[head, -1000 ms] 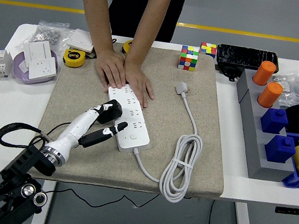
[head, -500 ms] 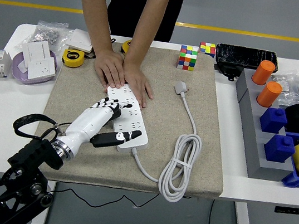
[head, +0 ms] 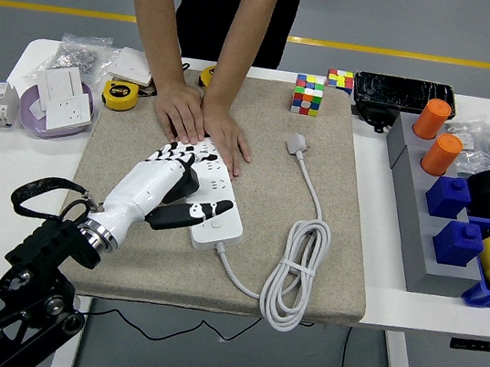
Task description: Pick up the plug,place it near the board,insert it into the board,press the button
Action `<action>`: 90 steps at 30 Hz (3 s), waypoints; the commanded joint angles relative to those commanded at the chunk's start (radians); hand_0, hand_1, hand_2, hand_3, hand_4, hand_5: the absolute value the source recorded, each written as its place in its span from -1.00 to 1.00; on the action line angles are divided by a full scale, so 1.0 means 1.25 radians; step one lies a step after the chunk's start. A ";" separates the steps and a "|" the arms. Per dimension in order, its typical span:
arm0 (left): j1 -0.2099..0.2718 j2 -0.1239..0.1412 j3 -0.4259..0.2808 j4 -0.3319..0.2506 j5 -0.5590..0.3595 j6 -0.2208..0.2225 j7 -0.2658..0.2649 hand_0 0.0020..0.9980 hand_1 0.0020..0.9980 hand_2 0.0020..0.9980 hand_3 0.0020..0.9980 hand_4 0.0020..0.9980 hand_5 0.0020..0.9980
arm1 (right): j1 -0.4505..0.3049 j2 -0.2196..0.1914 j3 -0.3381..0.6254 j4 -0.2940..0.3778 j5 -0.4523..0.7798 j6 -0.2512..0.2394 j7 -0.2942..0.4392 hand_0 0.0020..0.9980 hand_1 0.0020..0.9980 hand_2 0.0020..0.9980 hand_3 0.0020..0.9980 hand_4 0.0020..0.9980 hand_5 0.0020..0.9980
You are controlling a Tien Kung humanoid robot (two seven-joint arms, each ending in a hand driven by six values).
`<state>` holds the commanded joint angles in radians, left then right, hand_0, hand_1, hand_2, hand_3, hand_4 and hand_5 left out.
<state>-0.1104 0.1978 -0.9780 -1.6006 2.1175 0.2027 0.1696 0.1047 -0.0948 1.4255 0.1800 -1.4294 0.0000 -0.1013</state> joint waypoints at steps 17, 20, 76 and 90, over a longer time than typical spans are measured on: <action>0.025 0.010 -0.001 0.069 0.030 -0.029 0.024 1.00 0.90 0.81 0.77 1.00 1.00 | -0.002 -0.001 -0.004 0.000 0.002 0.000 0.000 0.73 0.44 0.42 0.40 1.00 0.33; 0.016 0.007 0.017 0.075 0.027 -0.028 0.023 1.00 0.90 0.81 0.77 1.00 1.00 | -0.002 -0.001 -0.005 0.000 0.002 0.000 -0.001 0.73 0.44 0.42 0.40 1.00 0.33; -0.025 0.030 0.102 -0.129 -0.046 -0.233 0.196 -0.75 -0.89 -0.68 0.57 0.09 -0.87 | -0.001 -0.004 -0.009 0.000 0.006 -0.001 -0.001 0.73 0.44 0.43 0.40 1.00 0.33; -0.052 0.013 0.103 -0.012 0.052 -0.272 0.205 -0.75 -0.89 -0.68 0.58 -0.01 -0.94 | -0.002 -0.004 -0.014 0.000 0.006 -0.001 -0.002 0.73 0.44 0.42 0.40 1.00 0.33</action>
<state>-0.1750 0.2138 -0.8496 -1.6159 2.1826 -0.1370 0.4257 0.1020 -0.1000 1.4086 0.1800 -1.4220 -0.0011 -0.1040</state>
